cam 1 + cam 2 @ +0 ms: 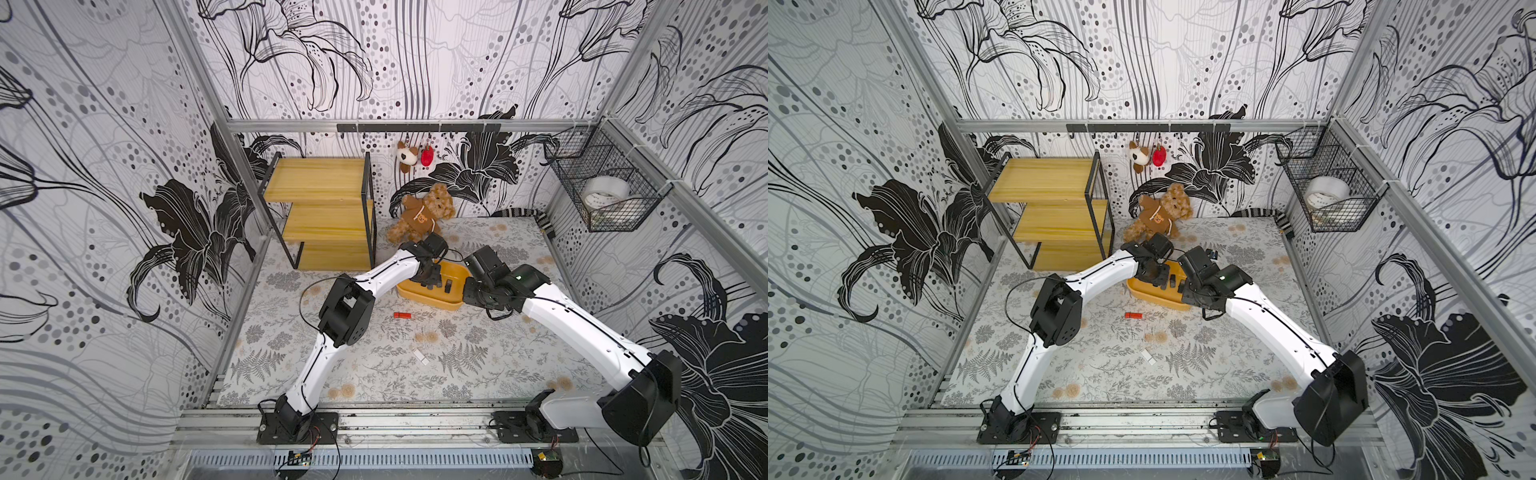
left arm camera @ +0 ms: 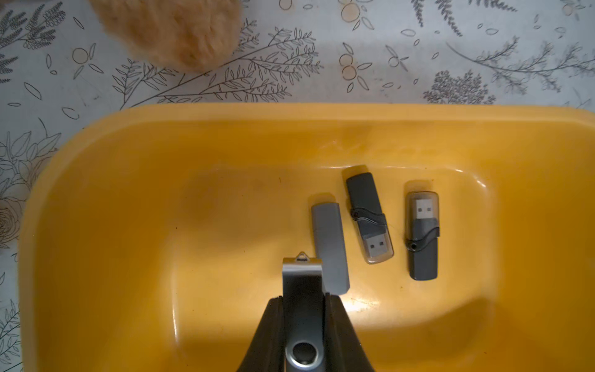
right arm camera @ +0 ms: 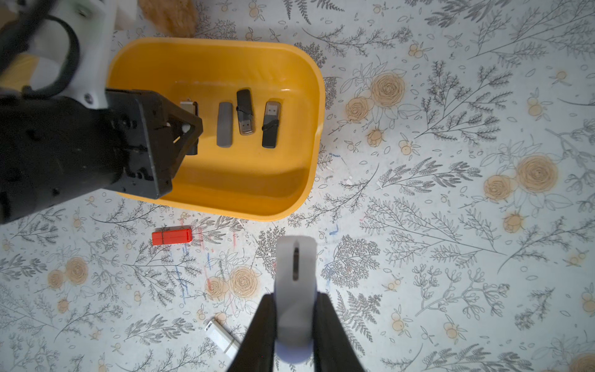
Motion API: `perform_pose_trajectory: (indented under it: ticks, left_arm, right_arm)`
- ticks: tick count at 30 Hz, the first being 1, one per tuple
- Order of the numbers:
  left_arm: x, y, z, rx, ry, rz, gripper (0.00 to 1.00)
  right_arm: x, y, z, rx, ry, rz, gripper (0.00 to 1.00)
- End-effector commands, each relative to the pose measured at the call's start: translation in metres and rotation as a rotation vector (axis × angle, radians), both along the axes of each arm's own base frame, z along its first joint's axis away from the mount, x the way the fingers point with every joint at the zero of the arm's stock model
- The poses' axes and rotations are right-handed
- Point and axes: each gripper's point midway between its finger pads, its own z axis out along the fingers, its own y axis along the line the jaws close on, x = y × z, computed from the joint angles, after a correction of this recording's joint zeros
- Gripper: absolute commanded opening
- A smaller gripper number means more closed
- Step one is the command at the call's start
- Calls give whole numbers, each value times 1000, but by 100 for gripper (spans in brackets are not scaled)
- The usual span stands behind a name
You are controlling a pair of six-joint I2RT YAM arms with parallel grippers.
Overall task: Put the usb flash drive into the storage box
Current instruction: Place the USB flash in the storage box.
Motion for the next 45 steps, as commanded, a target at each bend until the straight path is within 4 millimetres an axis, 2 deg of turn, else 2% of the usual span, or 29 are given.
perform_pose_trajectory:
  ticks: [1,8,12,14,18,20,23,26,31,35,37,41,43,45]
  left_arm:
    - [11,4,-5,3,-22,2,0]
    - [12,5,-31,25,9,10,0]
    - [11,6,-36,25,16,14,1]
    - [11,8,-35,29,12,19,9]
    - [11,12,-31,35,-4,28,36]
    - [11,12,-25,28,-13,28,46]
    - [11,10,-16,-12,-14,42,56]
    - [15,7,9,-85,-44,61,57]
    - [32,2,88,-243,-167,87,61]
    - [39,18,152,-277,-253,119,65]
    - [36,34,173,-273,-278,144,66]
    - [17,70,179,-241,-264,192,68]
    - [3,85,174,-211,-260,207,69]
    - [-13,98,158,-178,-240,217,70]
  right_arm:
    - [-3,-1,-7,-7,16,21,0]
    - [-3,0,-6,-3,12,23,0]
    - [-3,0,-8,-3,17,25,0]
    - [-4,1,-10,3,20,25,0]
    - [-5,2,-14,10,24,21,0]
    - [-5,2,-16,6,27,22,0]
    - [-4,2,-15,7,20,22,0]
    - [-3,1,-10,23,2,11,0]
    - [-3,-1,-4,23,-13,3,0]
    - [-1,1,-9,18,-6,11,0]
    - [4,6,-13,19,-5,20,0]
    - [25,25,-23,19,9,65,0]
    - [38,35,-27,19,10,87,0]
    - [51,47,-31,21,12,114,0]
